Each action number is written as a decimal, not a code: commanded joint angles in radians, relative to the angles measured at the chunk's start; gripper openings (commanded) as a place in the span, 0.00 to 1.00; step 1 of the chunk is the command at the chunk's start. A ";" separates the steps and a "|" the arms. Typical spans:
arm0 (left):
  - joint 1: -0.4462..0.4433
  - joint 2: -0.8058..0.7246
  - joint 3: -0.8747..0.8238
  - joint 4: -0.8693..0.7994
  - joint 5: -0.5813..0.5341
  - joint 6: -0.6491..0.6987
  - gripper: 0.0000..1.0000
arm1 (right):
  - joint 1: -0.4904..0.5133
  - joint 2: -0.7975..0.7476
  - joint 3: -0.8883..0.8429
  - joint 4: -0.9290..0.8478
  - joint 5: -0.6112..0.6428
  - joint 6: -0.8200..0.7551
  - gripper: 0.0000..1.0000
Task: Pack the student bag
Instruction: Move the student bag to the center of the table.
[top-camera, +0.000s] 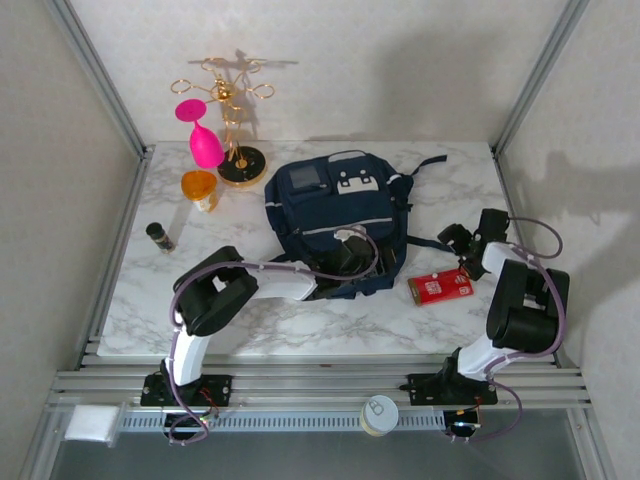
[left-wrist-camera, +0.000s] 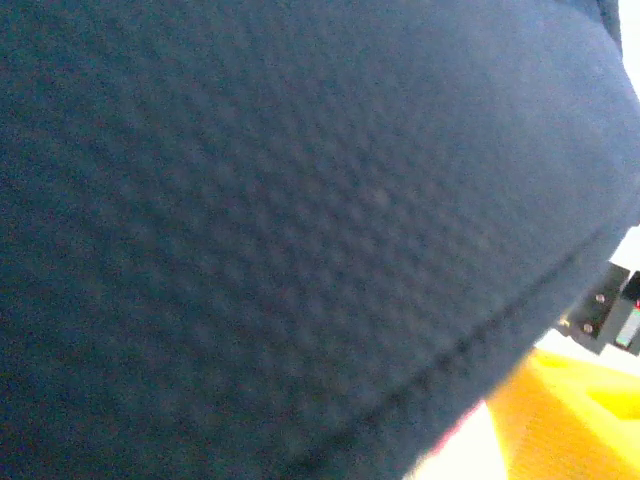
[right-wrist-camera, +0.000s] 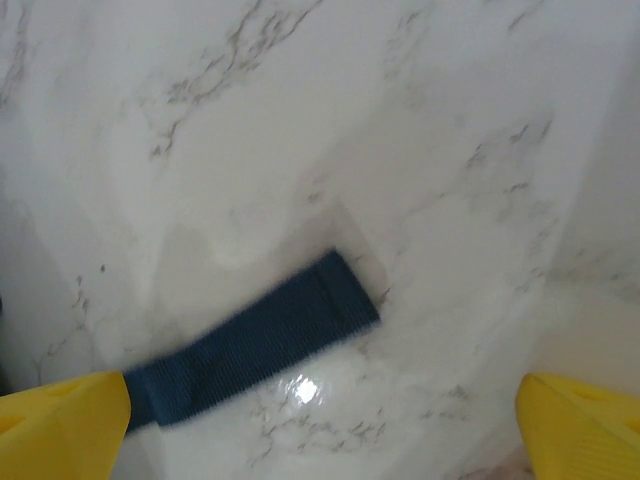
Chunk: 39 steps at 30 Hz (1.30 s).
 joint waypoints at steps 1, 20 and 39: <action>0.026 0.004 0.032 -0.039 -0.016 0.045 0.82 | 0.065 -0.035 -0.079 -0.079 -0.109 0.031 0.99; -0.225 -0.153 -0.155 -0.034 0.076 -0.221 0.73 | -0.016 -0.154 -0.115 -0.159 -0.176 -0.018 0.99; -0.166 -0.140 -0.275 -0.026 -0.052 -0.254 0.65 | 0.290 -0.449 -0.304 -0.196 -0.198 0.276 0.99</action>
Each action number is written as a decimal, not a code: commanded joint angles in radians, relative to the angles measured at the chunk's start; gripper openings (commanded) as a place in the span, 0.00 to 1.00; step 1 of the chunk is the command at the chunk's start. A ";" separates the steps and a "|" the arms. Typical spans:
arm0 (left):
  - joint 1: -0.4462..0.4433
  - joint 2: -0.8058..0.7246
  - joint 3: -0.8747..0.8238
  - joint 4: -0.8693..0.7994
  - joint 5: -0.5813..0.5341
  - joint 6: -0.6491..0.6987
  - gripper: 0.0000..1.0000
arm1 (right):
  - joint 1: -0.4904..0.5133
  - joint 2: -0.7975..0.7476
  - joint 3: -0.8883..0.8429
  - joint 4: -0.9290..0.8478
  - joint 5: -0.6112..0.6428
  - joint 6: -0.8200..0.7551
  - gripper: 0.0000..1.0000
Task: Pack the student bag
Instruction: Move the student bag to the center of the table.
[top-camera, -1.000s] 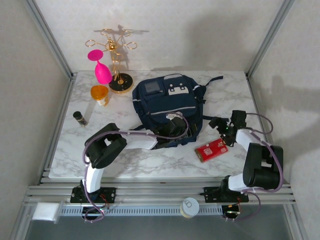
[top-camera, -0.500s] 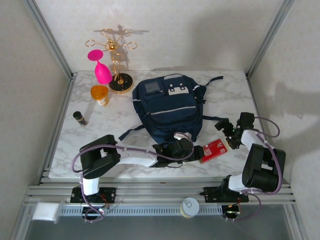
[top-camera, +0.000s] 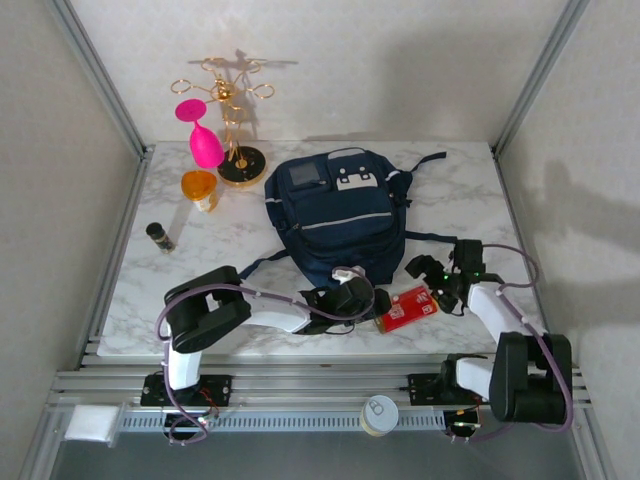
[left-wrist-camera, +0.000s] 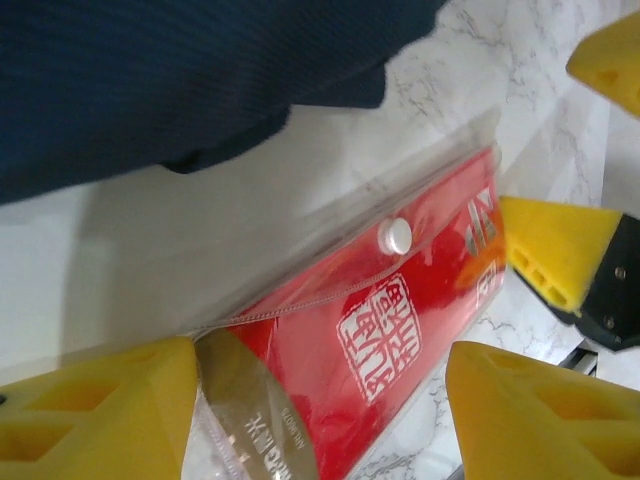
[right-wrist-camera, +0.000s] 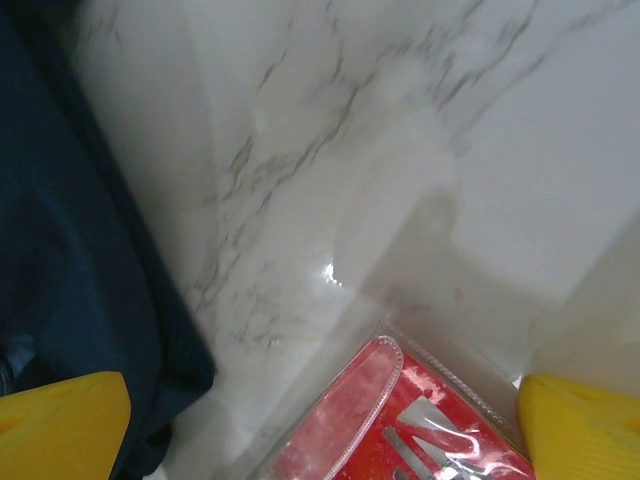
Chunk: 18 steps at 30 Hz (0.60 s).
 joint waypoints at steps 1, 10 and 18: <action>0.019 -0.044 -0.042 -0.098 -0.094 -0.008 0.65 | 0.105 -0.074 -0.037 -0.005 -0.045 0.195 0.99; 0.074 -0.185 -0.108 -0.310 -0.247 0.076 0.70 | 0.204 -0.163 -0.031 -0.077 0.028 0.180 0.99; 0.049 -0.254 -0.162 -0.224 -0.164 0.044 0.66 | 0.143 -0.024 -0.018 -0.074 0.013 -0.079 0.99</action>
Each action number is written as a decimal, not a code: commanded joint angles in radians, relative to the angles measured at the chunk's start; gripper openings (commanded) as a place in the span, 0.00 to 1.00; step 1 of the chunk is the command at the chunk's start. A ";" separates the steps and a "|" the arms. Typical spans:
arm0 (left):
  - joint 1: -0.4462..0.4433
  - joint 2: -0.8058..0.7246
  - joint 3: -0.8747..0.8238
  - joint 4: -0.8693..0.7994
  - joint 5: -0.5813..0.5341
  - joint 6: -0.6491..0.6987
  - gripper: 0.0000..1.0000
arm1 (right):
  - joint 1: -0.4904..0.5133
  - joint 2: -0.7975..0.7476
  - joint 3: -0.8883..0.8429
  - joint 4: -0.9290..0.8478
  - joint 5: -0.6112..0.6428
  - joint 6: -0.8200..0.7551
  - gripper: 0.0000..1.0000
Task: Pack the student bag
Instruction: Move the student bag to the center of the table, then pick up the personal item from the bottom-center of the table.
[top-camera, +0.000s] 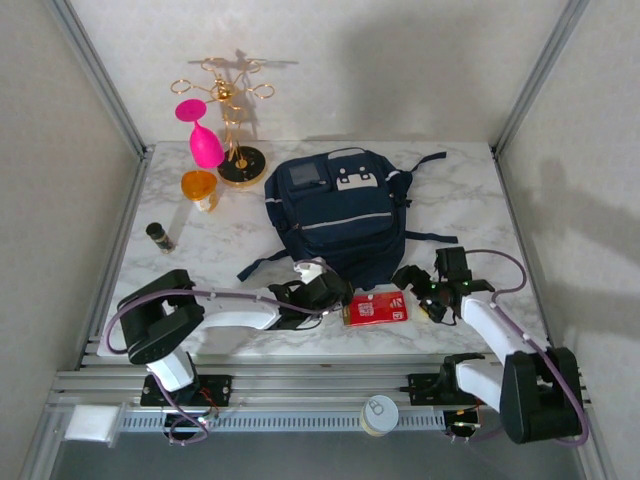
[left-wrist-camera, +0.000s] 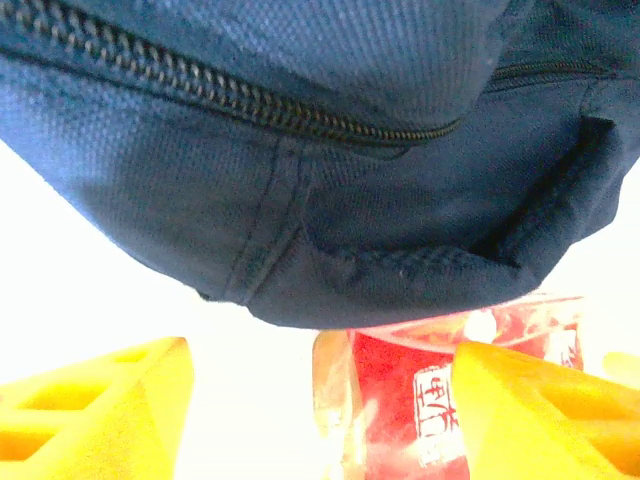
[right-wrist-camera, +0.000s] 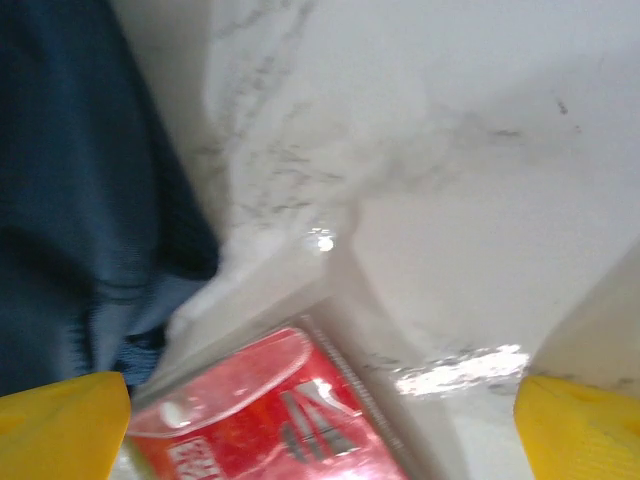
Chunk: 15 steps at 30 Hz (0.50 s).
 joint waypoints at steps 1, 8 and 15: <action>-0.021 -0.005 -0.016 0.063 0.042 -0.012 0.65 | 0.001 0.029 0.016 -0.013 -0.026 -0.126 0.99; -0.017 0.078 0.006 0.125 0.092 -0.006 0.46 | 0.030 0.075 0.008 0.027 -0.089 -0.173 0.99; 0.000 0.094 -0.044 0.090 0.050 -0.040 0.30 | 0.068 0.046 0.012 0.073 -0.211 -0.196 0.99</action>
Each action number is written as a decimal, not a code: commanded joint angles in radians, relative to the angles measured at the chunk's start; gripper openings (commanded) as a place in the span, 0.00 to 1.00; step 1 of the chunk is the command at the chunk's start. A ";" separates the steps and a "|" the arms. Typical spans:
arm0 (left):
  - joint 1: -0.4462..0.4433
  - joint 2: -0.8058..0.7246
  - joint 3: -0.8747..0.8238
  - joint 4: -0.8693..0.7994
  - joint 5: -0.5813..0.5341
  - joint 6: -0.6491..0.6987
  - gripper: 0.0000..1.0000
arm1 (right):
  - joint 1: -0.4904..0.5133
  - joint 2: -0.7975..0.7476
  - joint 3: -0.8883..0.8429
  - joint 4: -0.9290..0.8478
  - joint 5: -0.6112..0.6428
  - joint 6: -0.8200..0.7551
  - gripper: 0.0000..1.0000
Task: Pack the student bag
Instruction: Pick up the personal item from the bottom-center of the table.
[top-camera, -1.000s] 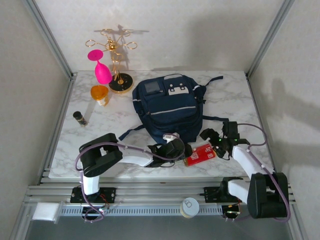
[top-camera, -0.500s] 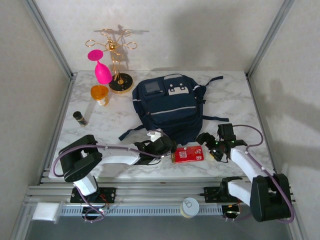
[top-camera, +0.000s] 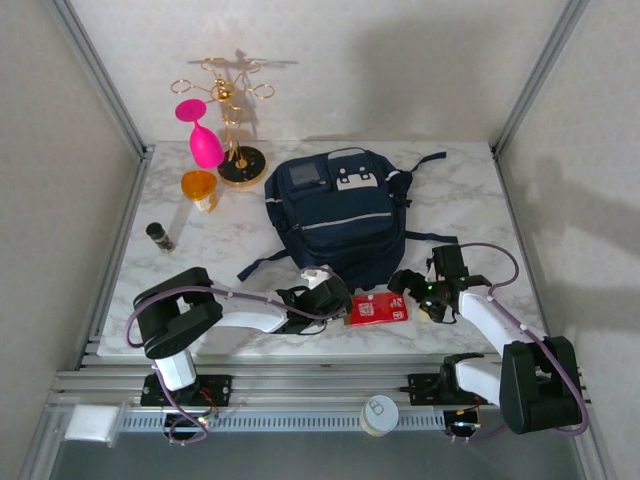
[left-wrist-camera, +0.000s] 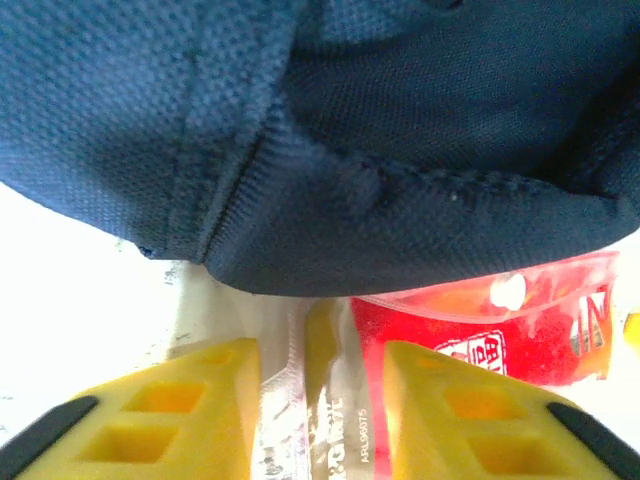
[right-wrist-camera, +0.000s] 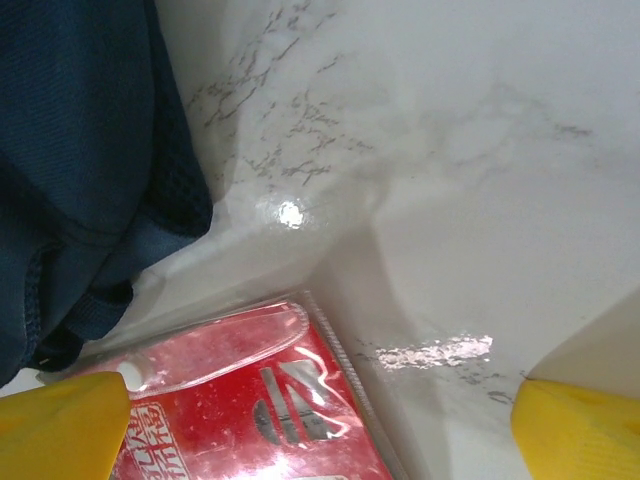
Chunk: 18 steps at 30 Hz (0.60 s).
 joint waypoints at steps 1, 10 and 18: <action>0.014 0.001 -0.047 0.009 -0.018 -0.022 0.28 | 0.044 0.002 -0.016 0.112 -0.220 -0.035 0.99; 0.029 -0.002 -0.105 0.076 -0.003 -0.014 0.13 | 0.046 -0.013 -0.003 0.101 -0.305 -0.054 0.99; 0.067 -0.008 -0.128 0.018 -0.049 0.005 0.09 | 0.044 -0.081 0.011 0.033 -0.363 -0.079 0.99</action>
